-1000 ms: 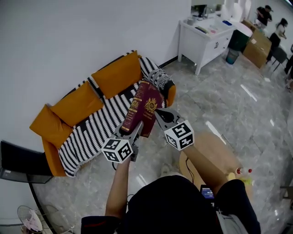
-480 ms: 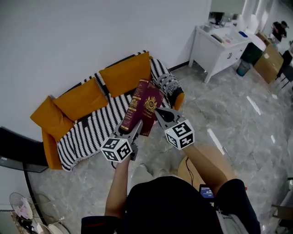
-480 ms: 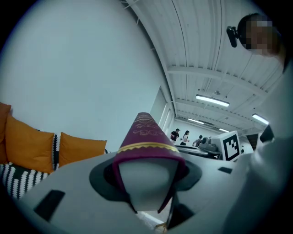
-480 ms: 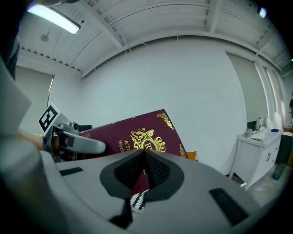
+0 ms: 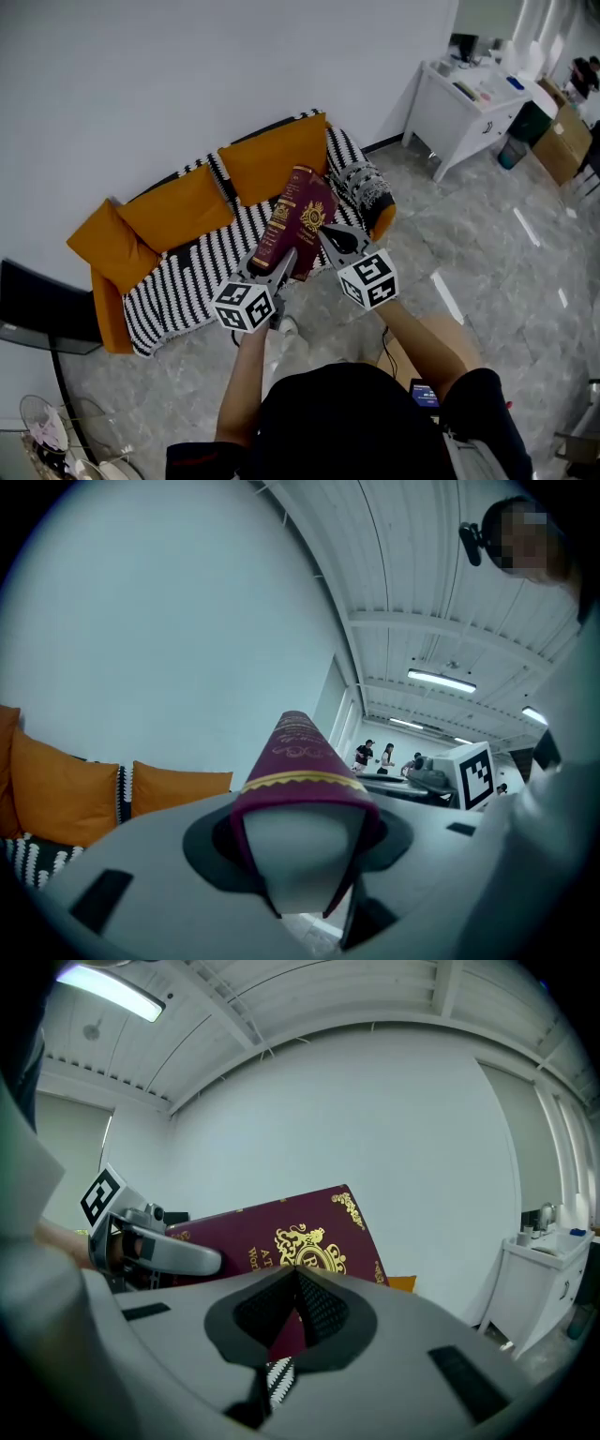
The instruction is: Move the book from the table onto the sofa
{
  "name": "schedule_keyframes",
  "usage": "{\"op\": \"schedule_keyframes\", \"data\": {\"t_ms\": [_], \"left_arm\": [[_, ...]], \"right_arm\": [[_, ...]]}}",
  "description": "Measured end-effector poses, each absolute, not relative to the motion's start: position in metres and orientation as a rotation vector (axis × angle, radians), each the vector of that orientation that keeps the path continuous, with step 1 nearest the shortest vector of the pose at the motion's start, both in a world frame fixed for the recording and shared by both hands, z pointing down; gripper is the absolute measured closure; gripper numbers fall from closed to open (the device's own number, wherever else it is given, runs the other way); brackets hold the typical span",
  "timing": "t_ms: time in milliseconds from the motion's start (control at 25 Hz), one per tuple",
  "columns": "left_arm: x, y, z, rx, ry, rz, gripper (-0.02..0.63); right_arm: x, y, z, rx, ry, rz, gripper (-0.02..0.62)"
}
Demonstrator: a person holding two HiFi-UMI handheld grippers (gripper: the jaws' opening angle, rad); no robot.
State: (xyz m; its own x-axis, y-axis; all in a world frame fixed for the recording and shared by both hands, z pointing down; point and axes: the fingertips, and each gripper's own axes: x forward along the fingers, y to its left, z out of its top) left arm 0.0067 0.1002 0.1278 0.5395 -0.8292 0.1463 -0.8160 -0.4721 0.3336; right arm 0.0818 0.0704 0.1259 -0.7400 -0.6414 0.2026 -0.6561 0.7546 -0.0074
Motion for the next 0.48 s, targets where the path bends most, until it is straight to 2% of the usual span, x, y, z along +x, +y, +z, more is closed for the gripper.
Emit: {"op": "schedule_keyframes", "data": {"t_ms": [480], "left_arm": [[-0.09, -0.001, 0.115, 2.441, -1.287, -0.028, 0.382]], "right_arm": [[-0.017, -0.029, 0.111, 1.07, -2.744, 0.141, 0.578]]}}
